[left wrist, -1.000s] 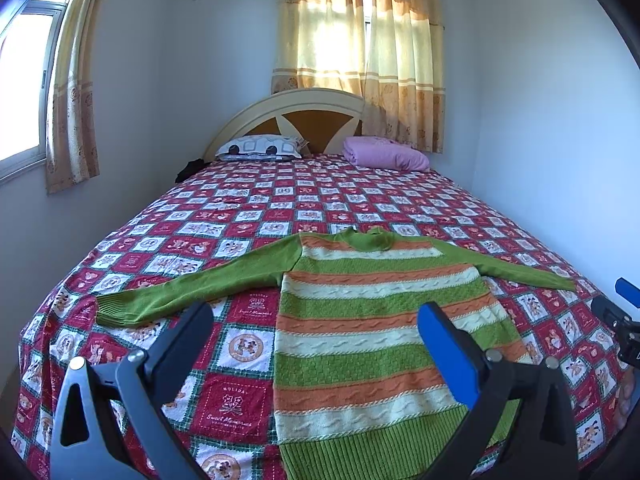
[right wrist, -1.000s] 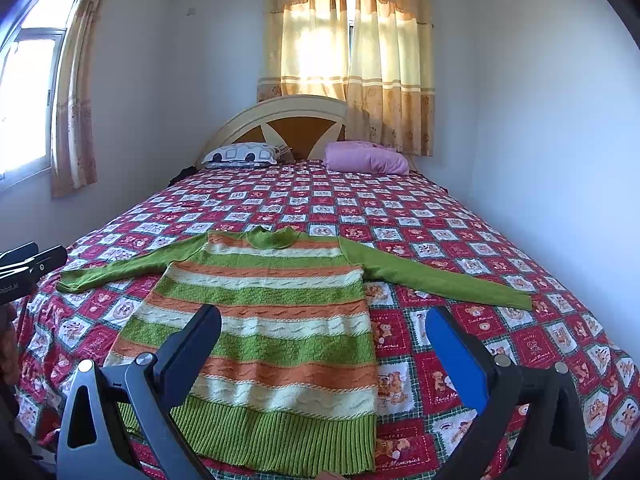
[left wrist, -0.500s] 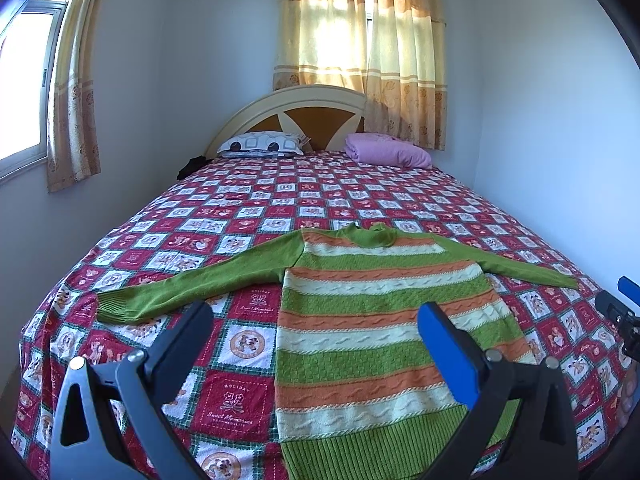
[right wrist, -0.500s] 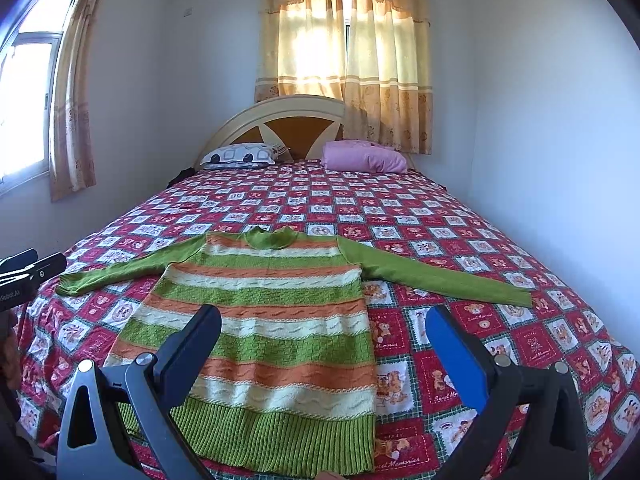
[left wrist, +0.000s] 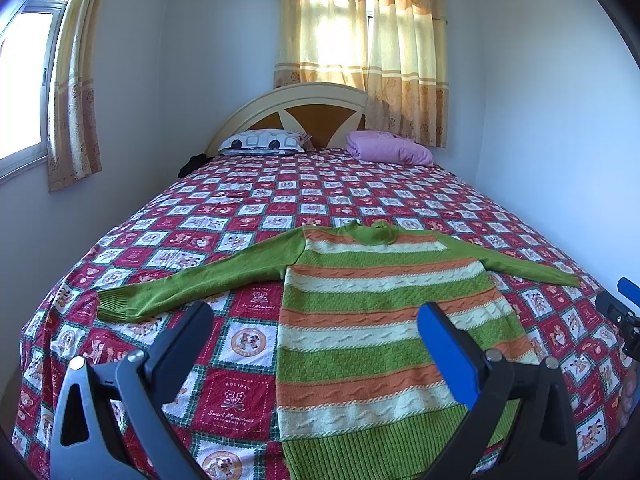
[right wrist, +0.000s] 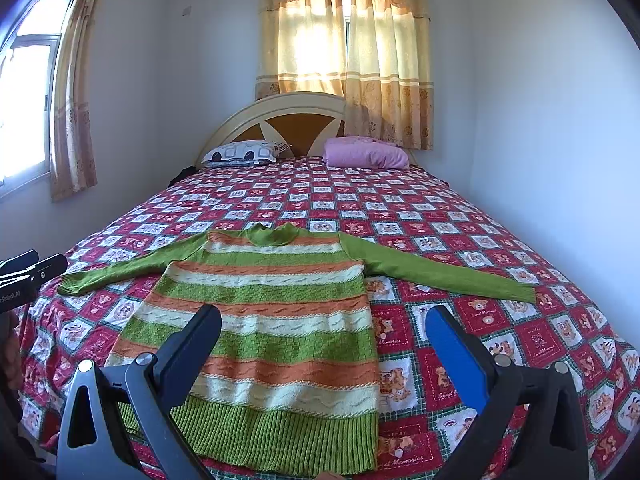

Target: Fold small clothes

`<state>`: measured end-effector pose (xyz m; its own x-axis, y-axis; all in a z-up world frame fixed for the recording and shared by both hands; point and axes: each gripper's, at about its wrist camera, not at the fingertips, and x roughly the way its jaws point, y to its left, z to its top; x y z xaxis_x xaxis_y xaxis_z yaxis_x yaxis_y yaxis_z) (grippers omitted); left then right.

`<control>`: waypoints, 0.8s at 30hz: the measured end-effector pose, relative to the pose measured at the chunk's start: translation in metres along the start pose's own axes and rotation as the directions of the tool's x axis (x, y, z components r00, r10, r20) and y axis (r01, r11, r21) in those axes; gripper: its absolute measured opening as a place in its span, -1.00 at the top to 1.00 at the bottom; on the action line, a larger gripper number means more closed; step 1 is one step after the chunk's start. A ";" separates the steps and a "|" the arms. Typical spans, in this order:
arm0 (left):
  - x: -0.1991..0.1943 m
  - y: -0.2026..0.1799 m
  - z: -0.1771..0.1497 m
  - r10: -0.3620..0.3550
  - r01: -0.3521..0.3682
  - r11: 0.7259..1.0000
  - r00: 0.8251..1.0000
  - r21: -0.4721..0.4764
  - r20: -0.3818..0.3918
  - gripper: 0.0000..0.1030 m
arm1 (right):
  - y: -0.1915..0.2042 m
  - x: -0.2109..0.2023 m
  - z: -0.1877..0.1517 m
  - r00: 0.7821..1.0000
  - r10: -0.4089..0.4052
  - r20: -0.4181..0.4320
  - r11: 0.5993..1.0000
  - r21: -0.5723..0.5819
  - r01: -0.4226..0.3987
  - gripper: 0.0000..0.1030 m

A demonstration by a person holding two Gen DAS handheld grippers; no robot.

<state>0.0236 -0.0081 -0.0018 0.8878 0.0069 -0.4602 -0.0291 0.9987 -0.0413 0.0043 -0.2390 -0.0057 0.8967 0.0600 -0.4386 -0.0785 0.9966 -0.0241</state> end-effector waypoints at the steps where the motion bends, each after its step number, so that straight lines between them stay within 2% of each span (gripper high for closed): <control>1: 0.000 -0.001 0.000 0.000 0.000 1.000 1.000 0.000 -0.001 -1.00 | 0.000 0.000 0.000 1.000 0.001 -0.001 1.000 0.000 -0.001 -0.98; 24: 0.003 0.002 -0.003 0.003 -0.003 1.000 1.000 0.001 -0.009 -1.00 | -0.001 0.006 -0.003 0.999 0.043 -0.020 0.999 0.010 -0.042 -0.98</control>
<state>0.0248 -0.0065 -0.0063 0.8835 0.0095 -0.4683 -0.0314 0.9987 -0.0390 0.0085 -0.2401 -0.0107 0.8834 0.1014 -0.4575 -0.1123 0.9937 0.0032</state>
